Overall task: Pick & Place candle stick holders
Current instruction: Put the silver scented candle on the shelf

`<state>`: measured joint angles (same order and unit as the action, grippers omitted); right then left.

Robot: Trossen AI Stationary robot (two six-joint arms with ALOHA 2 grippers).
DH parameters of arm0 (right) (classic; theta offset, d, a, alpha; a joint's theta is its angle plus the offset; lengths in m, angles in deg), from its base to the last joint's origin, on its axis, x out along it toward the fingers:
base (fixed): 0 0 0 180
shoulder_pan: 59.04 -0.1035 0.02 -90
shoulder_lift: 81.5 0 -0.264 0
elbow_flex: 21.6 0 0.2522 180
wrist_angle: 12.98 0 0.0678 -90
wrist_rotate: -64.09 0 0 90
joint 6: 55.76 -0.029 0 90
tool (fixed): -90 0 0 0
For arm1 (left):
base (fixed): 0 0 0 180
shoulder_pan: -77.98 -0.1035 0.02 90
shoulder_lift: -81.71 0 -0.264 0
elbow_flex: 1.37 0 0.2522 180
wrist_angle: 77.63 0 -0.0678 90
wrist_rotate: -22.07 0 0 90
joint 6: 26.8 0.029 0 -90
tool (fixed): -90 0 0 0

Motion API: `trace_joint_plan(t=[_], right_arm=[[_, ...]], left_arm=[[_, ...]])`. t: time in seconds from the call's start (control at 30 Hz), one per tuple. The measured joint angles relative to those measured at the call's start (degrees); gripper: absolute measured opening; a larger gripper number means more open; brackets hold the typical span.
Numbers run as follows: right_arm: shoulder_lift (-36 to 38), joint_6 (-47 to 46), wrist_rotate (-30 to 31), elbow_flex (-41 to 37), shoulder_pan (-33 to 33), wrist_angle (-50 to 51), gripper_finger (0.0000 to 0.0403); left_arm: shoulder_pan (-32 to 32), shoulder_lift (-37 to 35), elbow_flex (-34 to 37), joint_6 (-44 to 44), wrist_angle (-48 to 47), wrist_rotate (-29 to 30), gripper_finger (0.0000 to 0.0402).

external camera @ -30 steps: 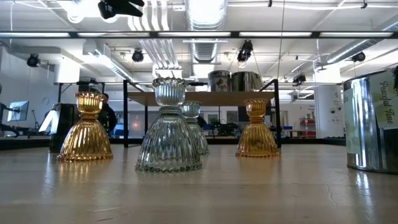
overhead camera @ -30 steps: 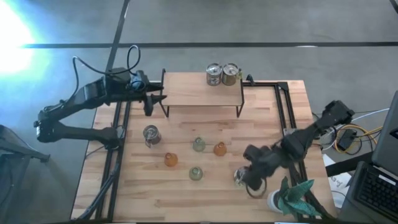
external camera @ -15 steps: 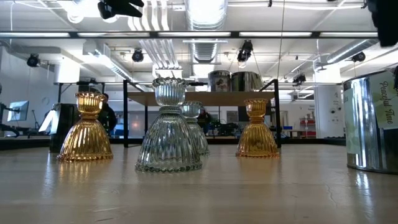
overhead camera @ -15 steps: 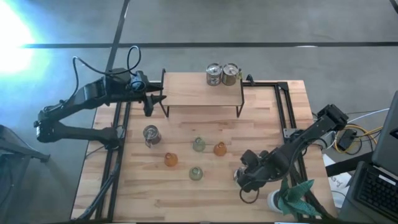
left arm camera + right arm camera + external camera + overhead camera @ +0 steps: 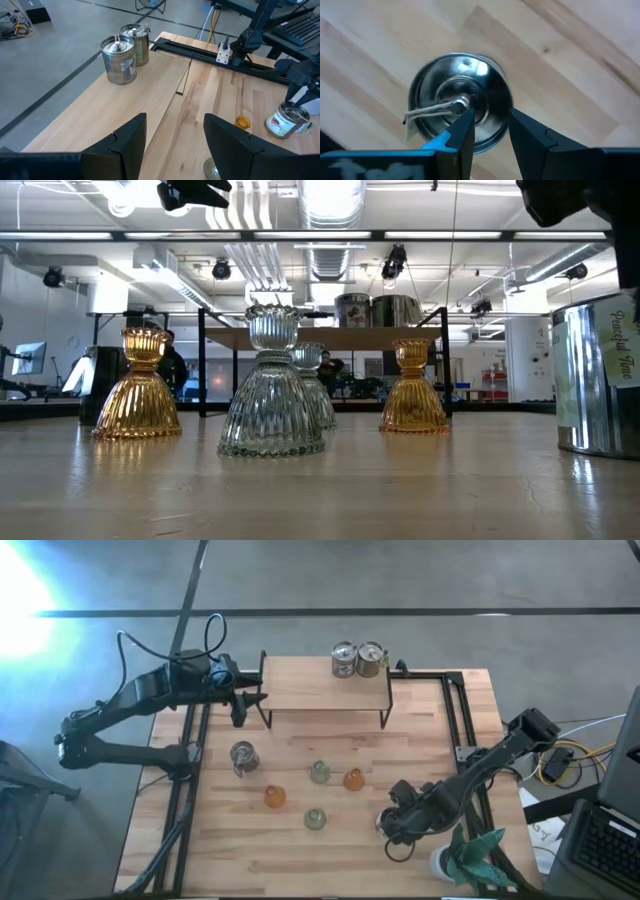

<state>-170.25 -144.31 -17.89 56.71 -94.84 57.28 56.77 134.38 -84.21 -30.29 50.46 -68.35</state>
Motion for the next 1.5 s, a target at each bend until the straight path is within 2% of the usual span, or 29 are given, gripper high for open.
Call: trace_joint_plan(t=[0.17, 0.43, 0.5, 0.73, 1.03, 1.17, 1.5], right_arm=[[0.7, 0.0, -0.6, -3.3, 0.1, -6.6, 0.0098], [0.6, 1.1, -0.6, -4.5, 0.1, -7.9, 0.0016], [0.6, 0.5, -0.5, -4.6, 0.1, -7.9, 0.0013], [0.5, -1.7, -0.3, -4.8, 0.1, -7.9, 0.0030], [0.7, -4.4, -0.5, -4.5, 0.8, -7.1, 0.0082], [1.8, -4.5, 1.9, -4.2, 1.3, -6.2, 0.0101], [3.5, -4.5, 1.7, -4.1, 2.4, -6.8, 0.0122]], left_arm=[[0.0, 0.0, 0.0, 0.0, 0.0, 0.0, 0.0202], [0.0, 0.0, 0.0, 0.3, -0.2, 0.0, 0.0202], [0.0, 0.0, 0.0, 0.3, -0.2, 0.0, 0.0202], [0.0, 0.0, 0.0, 0.3, -0.5, 0.0, 0.0202], [0.0, 0.0, 0.0, 0.3, -0.5, 0.0, 0.0202], [0.0, 0.0, 0.0, 0.3, -0.5, 0.0, 0.0202], [0.0, 0.0, 0.0, 0.3, -0.5, 0.0, 0.0202]])
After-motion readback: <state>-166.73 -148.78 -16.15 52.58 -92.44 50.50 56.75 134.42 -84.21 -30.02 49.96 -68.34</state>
